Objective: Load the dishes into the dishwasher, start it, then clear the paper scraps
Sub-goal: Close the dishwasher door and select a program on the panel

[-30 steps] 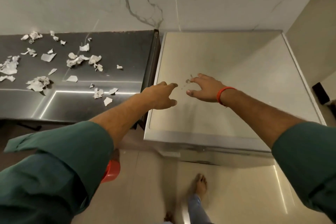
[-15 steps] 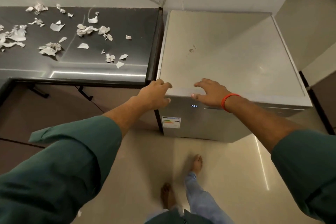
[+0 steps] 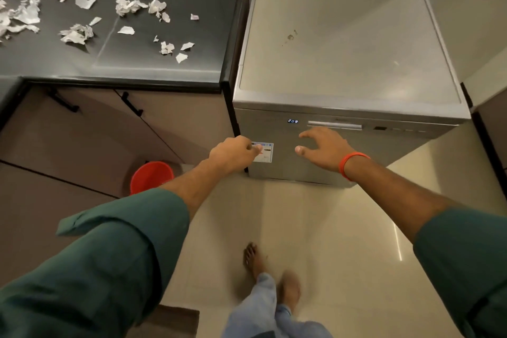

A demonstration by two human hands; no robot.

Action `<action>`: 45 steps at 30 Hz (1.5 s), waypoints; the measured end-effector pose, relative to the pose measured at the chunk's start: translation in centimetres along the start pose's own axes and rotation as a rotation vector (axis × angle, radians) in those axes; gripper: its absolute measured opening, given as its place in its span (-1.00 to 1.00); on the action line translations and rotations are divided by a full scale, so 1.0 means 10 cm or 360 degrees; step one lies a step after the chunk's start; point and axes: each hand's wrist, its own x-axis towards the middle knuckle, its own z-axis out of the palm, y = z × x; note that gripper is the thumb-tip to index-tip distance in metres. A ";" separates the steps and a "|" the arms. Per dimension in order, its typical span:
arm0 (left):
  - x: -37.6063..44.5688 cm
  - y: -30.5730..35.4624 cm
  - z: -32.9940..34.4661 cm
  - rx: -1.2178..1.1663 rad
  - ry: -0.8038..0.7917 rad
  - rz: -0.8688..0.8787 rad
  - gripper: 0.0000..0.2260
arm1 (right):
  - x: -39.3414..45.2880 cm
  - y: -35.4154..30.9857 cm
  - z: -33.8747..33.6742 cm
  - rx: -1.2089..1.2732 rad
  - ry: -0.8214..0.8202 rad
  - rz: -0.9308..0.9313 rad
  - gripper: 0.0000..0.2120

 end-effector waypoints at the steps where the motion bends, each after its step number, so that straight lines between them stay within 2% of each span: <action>1: -0.03 -0.02 0.08 -0.0163 -0.0014 -0.0062 -0.63 | -0.04 0.02 0.07 0.0066 -0.0002 0.0002 -0.52; 5: -0.17 0.00 0.27 -0.0728 0.0029 -0.0222 -0.55 | -0.14 -0.01 0.23 0.0265 0.0008 0.0010 -0.56; 13: -0.05 0.00 0.47 -0.1216 -0.0115 -0.0314 -0.52 | 0.00 -0.17 0.57 0.0656 0.0073 0.0116 -0.67; 18: 0.43 -0.13 0.64 -0.1235 -0.0095 -0.0264 -0.50 | 0.29 -0.17 0.92 0.1101 0.0210 0.0264 -0.81; 23: 1.04 -0.30 0.86 -0.1154 0.0006 -0.0159 -0.43 | 0.67 0.01 1.27 0.1215 0.0333 0.0232 -0.86; 28: 1.50 -0.36 0.97 -0.1288 0.0262 -0.0032 -0.42 | 1.06 0.15 1.47 0.1253 0.0390 0.0184 -0.87; 31: 1.61 -0.32 0.94 -0.1315 0.0371 0.0018 -0.43 | 1.13 0.12 1.47 0.1350 0.0392 0.0175 -0.87; 37: 1.60 -0.21 0.95 -0.1522 0.0408 0.0091 -0.48 | 1.11 0.04 1.46 0.1462 0.0317 0.0156 -0.83; 42: 1.53 -0.11 0.87 -0.1640 0.0383 0.0039 -0.54 | 1.19 0.06 1.50 0.1479 0.0254 0.0227 -0.86; 45: 1.50 -0.15 0.82 -0.1583 0.0318 0.0013 -0.52 | 1.24 0.08 1.45 0.1481 0.0275 0.0242 -0.89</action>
